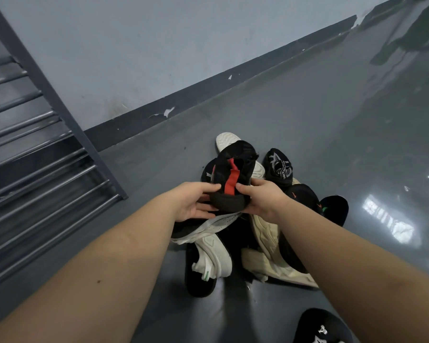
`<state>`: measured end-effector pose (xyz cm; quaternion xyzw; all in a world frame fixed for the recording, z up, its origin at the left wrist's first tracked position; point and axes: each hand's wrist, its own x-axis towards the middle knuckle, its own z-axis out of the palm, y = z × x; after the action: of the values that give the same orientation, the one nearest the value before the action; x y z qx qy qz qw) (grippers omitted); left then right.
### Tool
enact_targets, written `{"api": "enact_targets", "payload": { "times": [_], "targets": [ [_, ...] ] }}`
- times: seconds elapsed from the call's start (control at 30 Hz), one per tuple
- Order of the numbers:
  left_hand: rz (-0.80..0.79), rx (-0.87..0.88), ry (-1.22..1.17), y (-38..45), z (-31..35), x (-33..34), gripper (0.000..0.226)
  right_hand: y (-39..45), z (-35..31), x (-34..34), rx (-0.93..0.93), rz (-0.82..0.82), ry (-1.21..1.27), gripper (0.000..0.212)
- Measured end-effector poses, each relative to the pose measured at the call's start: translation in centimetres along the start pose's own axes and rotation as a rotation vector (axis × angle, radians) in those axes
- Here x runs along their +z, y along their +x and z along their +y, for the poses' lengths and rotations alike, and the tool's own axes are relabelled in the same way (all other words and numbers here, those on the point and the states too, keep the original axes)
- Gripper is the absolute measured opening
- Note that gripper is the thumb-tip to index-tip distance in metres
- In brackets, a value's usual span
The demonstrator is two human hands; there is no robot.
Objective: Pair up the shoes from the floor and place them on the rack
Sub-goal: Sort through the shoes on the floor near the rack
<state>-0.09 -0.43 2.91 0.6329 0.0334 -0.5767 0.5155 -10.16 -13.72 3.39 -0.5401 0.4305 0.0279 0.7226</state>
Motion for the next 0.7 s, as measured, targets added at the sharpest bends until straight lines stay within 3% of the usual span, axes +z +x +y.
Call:
{"api": "enact_targets", "payload": {
  "times": [0.2, 0.5, 0.63, 0.7],
  "targets": [
    [0.037, 0.094, -0.038, -4.2, 0.4, 1.3, 0.016, -4.7, -1.9, 0.0, -0.055, -0.123, -0.058, 0.031],
    [0.073, 0.189, 0.109, -16.3, -3.0, 0.3, 0.021, -14.3, -0.2, 3.2, -0.132, -0.260, -0.179, 0.034],
    [0.127, 0.226, 0.051, -21.4, -7.4, -0.9, 0.027, -18.8, 3.2, 5.1, -0.094, -0.313, -0.191, 0.010],
    [0.165, 0.229, 0.006, -23.2, -10.0, -1.6, 0.036, -20.7, 5.4, 6.1, -0.048, -0.347, -0.133, 0.010]
  ]
}}
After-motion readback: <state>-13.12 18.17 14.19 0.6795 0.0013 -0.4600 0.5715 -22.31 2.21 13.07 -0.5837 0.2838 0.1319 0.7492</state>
